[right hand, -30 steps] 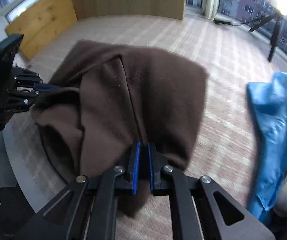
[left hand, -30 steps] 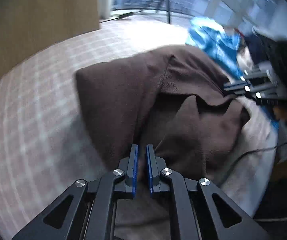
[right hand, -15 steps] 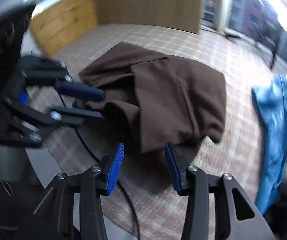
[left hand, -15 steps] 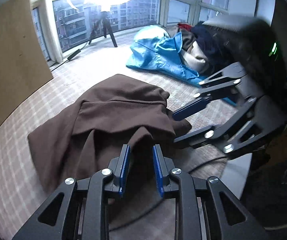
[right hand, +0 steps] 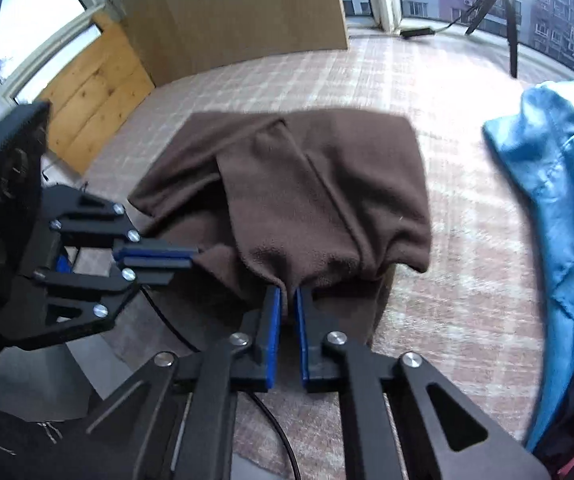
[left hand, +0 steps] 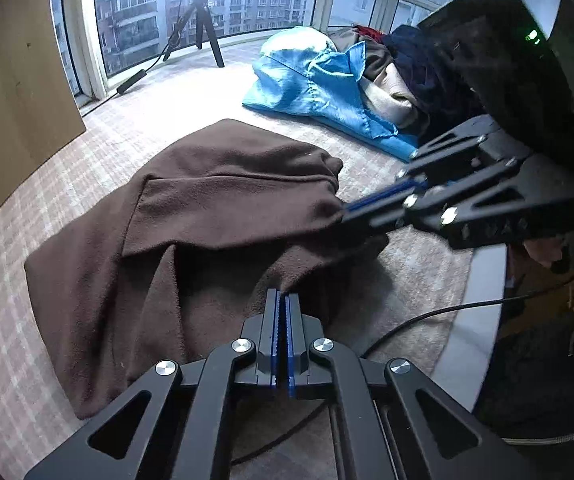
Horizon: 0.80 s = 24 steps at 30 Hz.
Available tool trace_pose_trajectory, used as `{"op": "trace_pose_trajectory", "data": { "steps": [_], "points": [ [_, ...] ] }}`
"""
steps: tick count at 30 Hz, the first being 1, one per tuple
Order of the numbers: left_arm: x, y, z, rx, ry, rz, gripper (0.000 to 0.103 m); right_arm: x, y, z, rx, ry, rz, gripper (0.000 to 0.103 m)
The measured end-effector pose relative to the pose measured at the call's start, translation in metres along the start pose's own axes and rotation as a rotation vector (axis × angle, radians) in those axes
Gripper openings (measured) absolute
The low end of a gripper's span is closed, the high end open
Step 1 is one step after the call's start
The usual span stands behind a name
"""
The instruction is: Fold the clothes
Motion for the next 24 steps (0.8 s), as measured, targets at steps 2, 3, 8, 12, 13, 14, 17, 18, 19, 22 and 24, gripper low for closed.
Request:
{"op": "trace_pose_trajectory", "data": {
  "steps": [2,3,8,12,13,14,17,18,19,22,24],
  "points": [
    [-0.009,-0.005,-0.006,-0.016,0.035,-0.001,0.002,-0.003,-0.001,0.013,-0.003,-0.008,0.0,0.008],
    [-0.014,-0.007,-0.008,-0.028,0.053,0.003,0.002,-0.01,-0.002,0.01,-0.024,0.02,0.02,0.008],
    [-0.013,-0.005,0.021,-0.044,0.056,0.061,0.003,-0.029,-0.001,0.008,-0.097,0.112,0.114,0.011],
    [0.001,0.02,0.053,0.061,-0.032,0.098,0.007,-0.005,0.015,0.028,-0.043,-0.014,0.124,0.012],
    [0.004,0.029,0.059,0.096,-0.055,0.109,0.007,0.003,0.018,0.024,-0.024,-0.042,0.115,0.012],
    [0.005,0.038,0.059,0.119,-0.071,0.138,0.006,0.008,0.019,0.016,-0.016,-0.052,0.102,0.012],
    [-0.01,0.058,0.033,0.11,-0.034,0.236,0.004,0.009,0.021,-0.005,-0.004,-0.046,0.091,0.012],
    [-0.024,0.055,0.019,0.085,0.027,0.238,0.004,0.004,0.021,-0.008,-0.011,-0.021,0.108,0.012],
    [-0.036,0.052,0.011,0.075,0.077,0.227,0.004,-0.001,0.02,-0.01,-0.017,0.004,0.125,0.012],
    [-0.045,0.043,0.032,0.011,0.071,0.241,0.006,-0.015,0.019,-0.015,-0.038,0.079,0.177,0.012],
    [-0.043,0.049,0.059,0.021,0.024,0.279,0.009,-0.006,0.021,-0.003,-0.02,0.051,0.164,0.012]
  ]
}}
Point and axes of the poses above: each gripper's, at about its wrist camera, not at the fingertips, and z roughly against the way its jaws point, y to its left, x to its top, the point moved 6 cm from there along -z, roughly the way its jaws point, and after that the axes turned 10 degrees about -y, right-handed, at the moved point
